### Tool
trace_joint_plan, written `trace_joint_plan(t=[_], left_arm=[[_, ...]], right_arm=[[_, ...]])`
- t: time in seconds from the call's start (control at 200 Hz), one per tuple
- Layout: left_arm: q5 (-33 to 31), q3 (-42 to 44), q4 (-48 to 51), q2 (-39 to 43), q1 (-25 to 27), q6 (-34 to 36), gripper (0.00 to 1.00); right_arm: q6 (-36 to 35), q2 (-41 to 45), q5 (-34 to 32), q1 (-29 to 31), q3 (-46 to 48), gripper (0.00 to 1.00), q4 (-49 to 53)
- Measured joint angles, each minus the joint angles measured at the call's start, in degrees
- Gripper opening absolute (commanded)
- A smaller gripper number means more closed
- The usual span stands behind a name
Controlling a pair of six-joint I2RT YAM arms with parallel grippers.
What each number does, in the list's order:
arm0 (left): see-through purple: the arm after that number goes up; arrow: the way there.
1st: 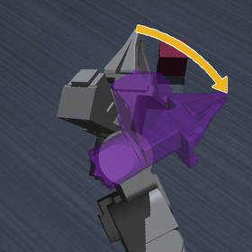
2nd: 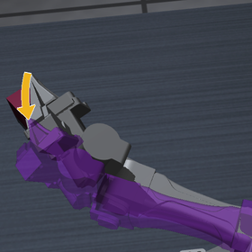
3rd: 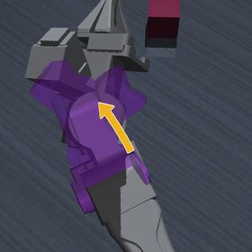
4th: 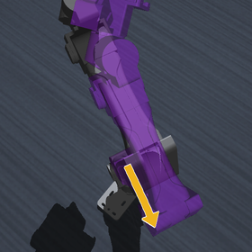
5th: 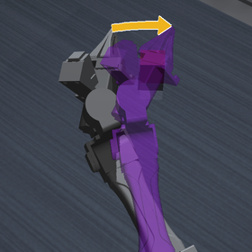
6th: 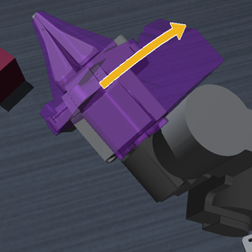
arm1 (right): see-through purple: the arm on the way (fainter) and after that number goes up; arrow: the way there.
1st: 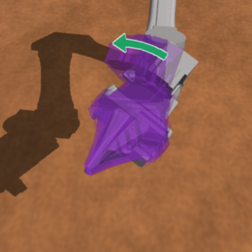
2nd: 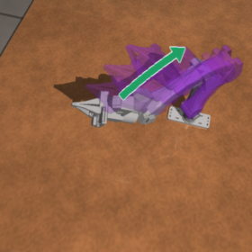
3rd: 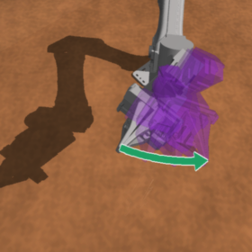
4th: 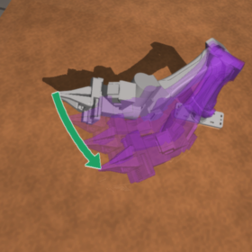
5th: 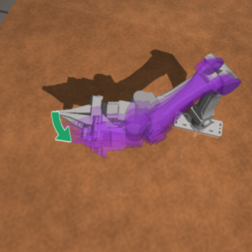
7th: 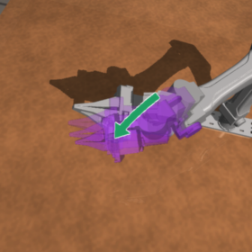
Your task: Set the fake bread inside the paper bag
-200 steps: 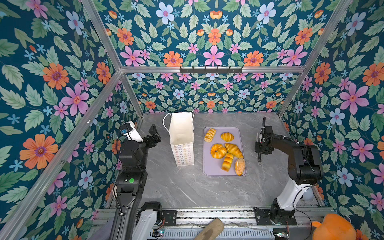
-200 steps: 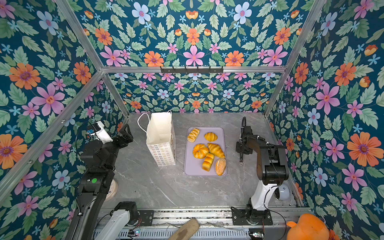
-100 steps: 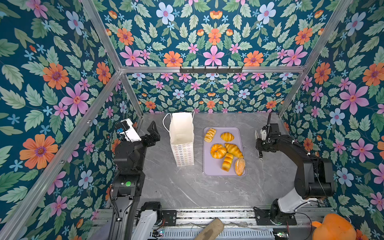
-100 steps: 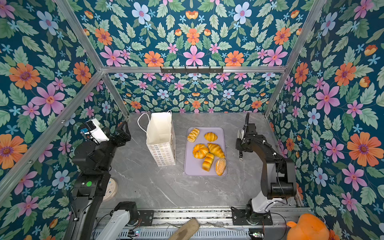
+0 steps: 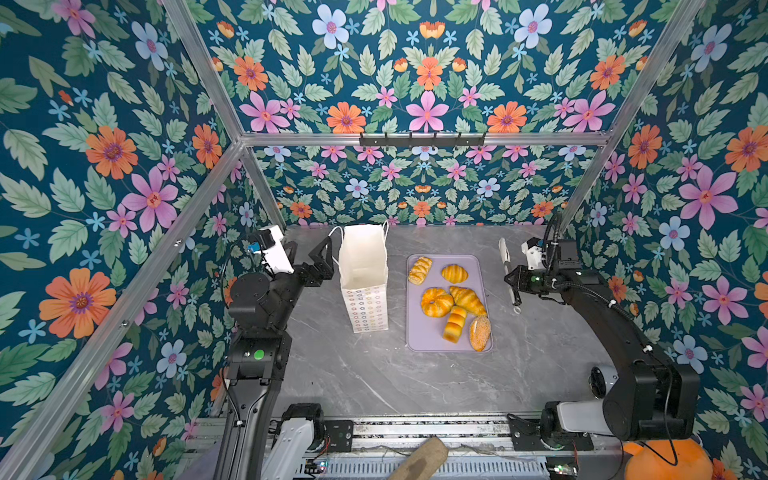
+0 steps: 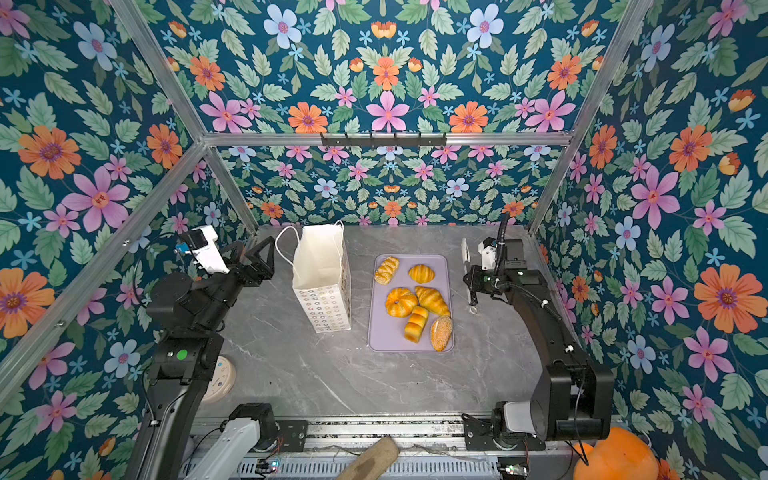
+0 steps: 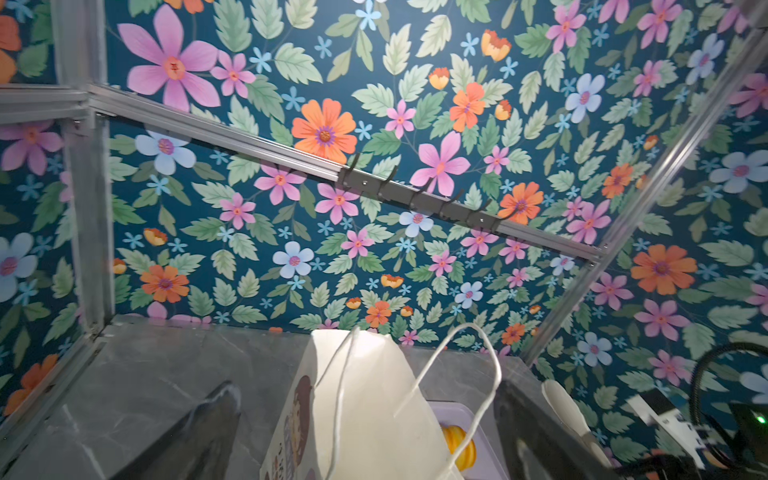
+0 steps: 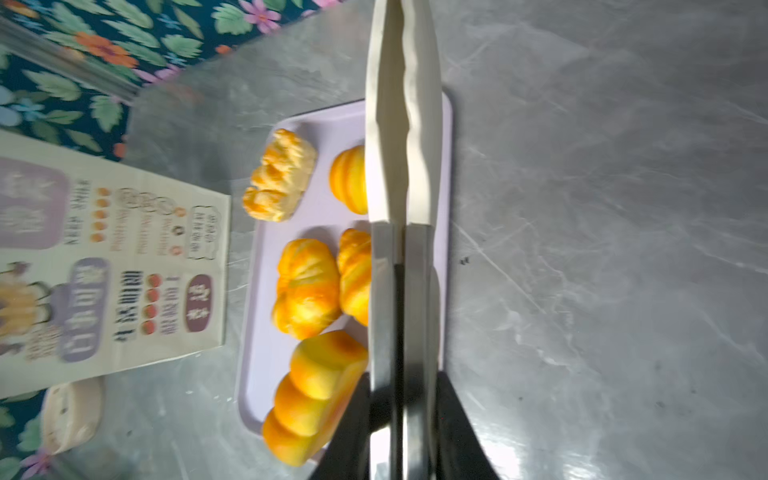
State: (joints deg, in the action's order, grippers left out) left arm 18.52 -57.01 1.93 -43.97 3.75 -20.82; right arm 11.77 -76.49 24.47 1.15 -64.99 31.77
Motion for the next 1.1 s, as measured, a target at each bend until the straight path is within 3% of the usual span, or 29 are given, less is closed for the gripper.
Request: trace_joint_plan(t=[0.195,0.42,0.475,0.705,0.97,1.1], left_arm=[[4.6,-7.3,0.0,-6.5,5.6,4.4,0.9],[-3.3,-16.9,6.8,-16.5,30.5,18.6,0.92],[-6.1,-18.6,7.5,-18.8,33.7,22.0,0.99],[-11.4,-20.7,9.9,-26.2,41.7,36.5,0.99],[-4.5,-21.6,14.4,-30.1,46.5,56.0,0.9],[-4.1,-23.0,19.2,-33.2,50.1,65.1,0.86]], right_arm=[[3.1,4.2,10.1,2.8,-1.6,0.21,1.3],[6.0,7.6,18.9,7.8,-2.2,0.21,2.7],[6.3,8.6,20.8,8.7,-1.7,0.22,2.7],[7.5,11.4,24.0,15.5,-0.6,0.23,3.4],[7.5,11.5,24.2,17.9,0.0,0.23,6.4],[7.4,11.5,24.2,18.5,0.6,0.23,8.0]])
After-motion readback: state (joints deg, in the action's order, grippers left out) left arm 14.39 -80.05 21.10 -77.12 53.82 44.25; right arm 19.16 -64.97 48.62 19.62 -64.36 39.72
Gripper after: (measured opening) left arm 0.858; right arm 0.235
